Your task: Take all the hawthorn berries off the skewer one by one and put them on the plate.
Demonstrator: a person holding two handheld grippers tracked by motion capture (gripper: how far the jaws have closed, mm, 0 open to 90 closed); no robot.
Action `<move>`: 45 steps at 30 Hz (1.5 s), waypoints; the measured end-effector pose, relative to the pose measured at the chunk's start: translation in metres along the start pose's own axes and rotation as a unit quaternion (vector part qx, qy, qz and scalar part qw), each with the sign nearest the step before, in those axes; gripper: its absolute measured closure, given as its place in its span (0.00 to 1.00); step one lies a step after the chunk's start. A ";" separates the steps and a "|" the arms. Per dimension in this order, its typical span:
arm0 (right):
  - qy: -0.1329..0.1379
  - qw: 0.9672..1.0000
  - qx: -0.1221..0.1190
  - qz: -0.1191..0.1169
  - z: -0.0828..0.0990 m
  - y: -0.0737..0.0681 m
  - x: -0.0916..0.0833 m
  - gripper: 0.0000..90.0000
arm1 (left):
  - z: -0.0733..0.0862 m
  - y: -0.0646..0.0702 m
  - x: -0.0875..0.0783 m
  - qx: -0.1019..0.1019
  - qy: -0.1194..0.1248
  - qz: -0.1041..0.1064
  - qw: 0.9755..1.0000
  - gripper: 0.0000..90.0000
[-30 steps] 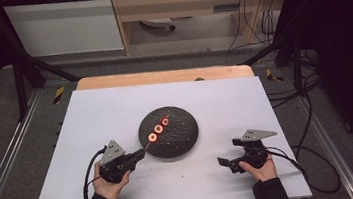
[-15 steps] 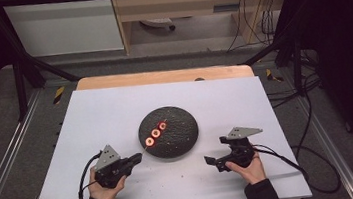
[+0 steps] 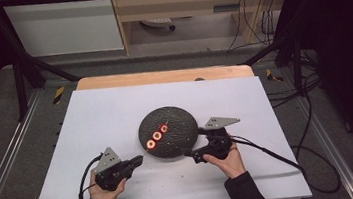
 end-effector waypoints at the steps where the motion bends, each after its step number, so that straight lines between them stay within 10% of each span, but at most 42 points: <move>1: 0.004 1.000 0.003 -0.002 -0.003 -0.002 0.003 0.04 | 0.000 0.000 0.000 0.000 0.000 0.000 1.000 0.98; 17: 0.042 0.998 0.052 -0.018 -0.033 -0.007 0.034 0.22 | 0.005 0.010 0.006 0.009 -0.010 0.012 1.000 0.98; 45: 0.046 0.991 0.119 -0.039 -0.031 -0.008 0.045 0.60 | 0.004 0.021 0.010 0.020 -0.003 0.019 1.000 0.98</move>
Point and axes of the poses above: each handheld gripper's, and its own axes: x roughly forward along the jaws, z roughly out of its underside, y roughly to its right, the point moved 10 cm from there along x, roughly forward along the jaws, and after that the axes turned 11 degrees about y, right-handed, at the moved point
